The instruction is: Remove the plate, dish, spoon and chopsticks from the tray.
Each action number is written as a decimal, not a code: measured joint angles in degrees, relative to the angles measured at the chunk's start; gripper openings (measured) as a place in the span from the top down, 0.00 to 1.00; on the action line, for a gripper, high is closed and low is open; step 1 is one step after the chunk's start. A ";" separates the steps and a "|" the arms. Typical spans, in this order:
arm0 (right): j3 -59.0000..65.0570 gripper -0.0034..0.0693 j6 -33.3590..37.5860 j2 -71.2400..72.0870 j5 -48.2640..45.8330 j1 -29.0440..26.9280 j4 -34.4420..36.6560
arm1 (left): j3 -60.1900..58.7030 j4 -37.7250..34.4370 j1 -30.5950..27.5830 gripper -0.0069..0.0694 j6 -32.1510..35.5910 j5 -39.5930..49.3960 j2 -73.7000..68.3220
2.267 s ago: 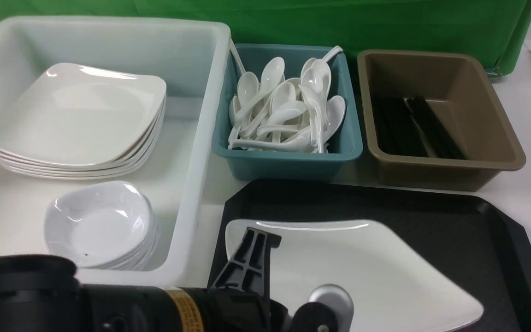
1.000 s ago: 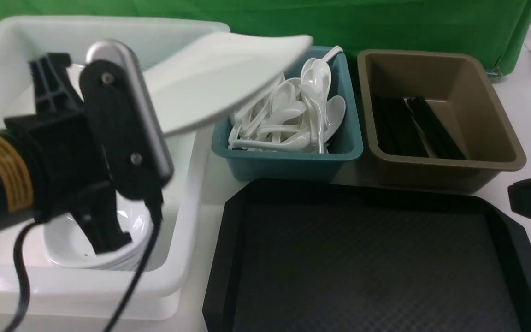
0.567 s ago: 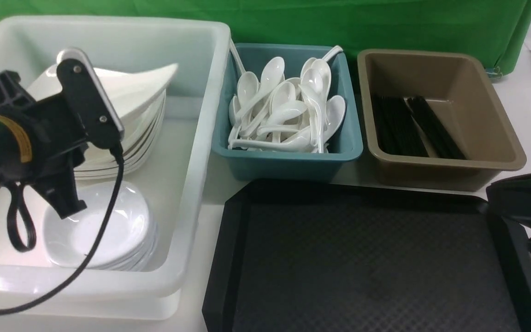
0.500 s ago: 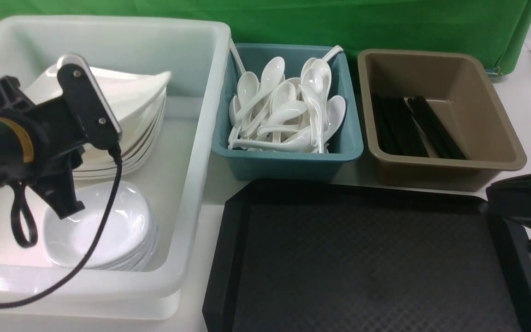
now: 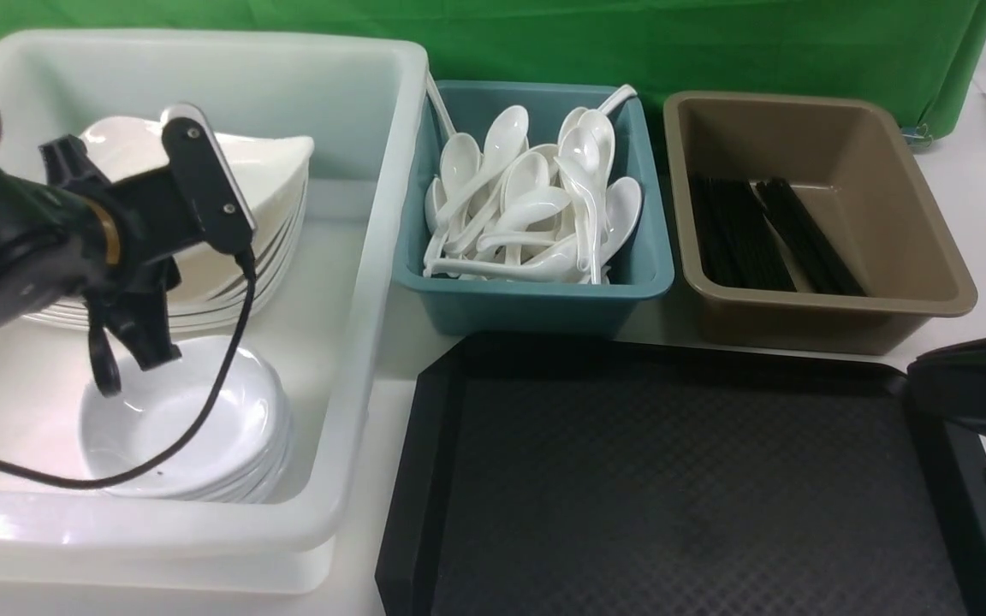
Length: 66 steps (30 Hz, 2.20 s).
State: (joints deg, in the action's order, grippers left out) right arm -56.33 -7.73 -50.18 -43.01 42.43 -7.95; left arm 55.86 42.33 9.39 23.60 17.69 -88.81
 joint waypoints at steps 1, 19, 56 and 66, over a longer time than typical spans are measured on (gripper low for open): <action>0.00 0.93 0.06 0.00 -0.21 0.00 0.00 | 0.31 0.05 0.00 0.88 -0.22 0.00 -1.19; 0.00 0.93 0.14 0.00 -4.61 0.00 0.15 | 1.17 -11.19 0.00 0.32 -6.97 0.10 2.08; 0.00 0.86 -1.01 0.00 -4.73 0.89 -0.27 | -31.21 -49.90 18.55 0.89 -5.79 -7.50 69.56; 5.42 0.89 1.63 7.14 3.72 -7.08 1.10 | -31.22 -49.90 18.61 0.89 -5.79 -7.50 69.56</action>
State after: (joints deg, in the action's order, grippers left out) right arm -50.91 -6.10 -43.03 -39.29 35.35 -6.85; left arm 24.64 -7.57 28.00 17.81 10.19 -19.25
